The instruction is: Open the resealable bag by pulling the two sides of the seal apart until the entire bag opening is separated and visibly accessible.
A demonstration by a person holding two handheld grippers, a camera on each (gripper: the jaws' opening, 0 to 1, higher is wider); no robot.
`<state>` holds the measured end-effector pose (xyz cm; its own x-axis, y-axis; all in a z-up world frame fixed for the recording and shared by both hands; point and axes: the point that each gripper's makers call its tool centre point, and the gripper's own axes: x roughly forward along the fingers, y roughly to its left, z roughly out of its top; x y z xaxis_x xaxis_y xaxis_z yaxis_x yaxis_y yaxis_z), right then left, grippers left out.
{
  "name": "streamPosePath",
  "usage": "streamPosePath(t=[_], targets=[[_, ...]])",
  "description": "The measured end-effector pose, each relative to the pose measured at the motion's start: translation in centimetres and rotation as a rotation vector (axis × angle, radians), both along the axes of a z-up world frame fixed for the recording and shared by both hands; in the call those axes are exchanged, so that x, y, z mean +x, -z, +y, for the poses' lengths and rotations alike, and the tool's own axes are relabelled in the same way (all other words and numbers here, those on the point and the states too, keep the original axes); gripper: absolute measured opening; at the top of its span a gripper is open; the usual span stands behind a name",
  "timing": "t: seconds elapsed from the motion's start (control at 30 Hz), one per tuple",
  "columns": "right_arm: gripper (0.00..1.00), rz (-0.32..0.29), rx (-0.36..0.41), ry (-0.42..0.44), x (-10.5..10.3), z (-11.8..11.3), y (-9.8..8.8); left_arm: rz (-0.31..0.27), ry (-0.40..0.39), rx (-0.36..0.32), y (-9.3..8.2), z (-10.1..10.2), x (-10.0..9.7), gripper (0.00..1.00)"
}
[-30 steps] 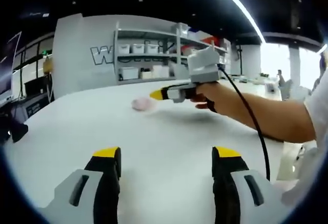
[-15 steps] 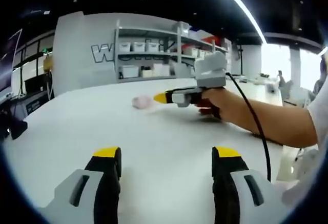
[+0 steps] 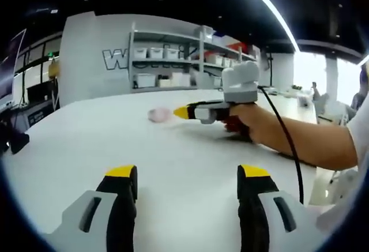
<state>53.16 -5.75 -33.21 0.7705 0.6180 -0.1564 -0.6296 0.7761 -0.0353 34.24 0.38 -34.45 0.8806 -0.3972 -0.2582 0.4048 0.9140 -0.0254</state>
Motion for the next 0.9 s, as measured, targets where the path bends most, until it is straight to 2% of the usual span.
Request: streamPosePath(t=[0.67,0.7,0.83,0.9], targets=[[0.27,-0.008,0.007,0.030,-1.0,-0.5,0.0,0.005,0.003,-0.004,0.2,0.1,0.1,0.68],[0.29,-0.009,0.009,0.034,-1.0,-0.5,0.0,0.004,0.003,-0.006,0.2,0.2,0.1,0.68],[0.53,-0.018,0.026,0.068,-0.6,-1.0,-0.3,0.004,0.005,-0.005,0.2,0.2,0.1,0.68],[0.59,-0.019,0.027,0.074,-0.5,-1.1,-0.3,0.004,0.005,-0.003,0.2,0.2,0.1,0.68]])
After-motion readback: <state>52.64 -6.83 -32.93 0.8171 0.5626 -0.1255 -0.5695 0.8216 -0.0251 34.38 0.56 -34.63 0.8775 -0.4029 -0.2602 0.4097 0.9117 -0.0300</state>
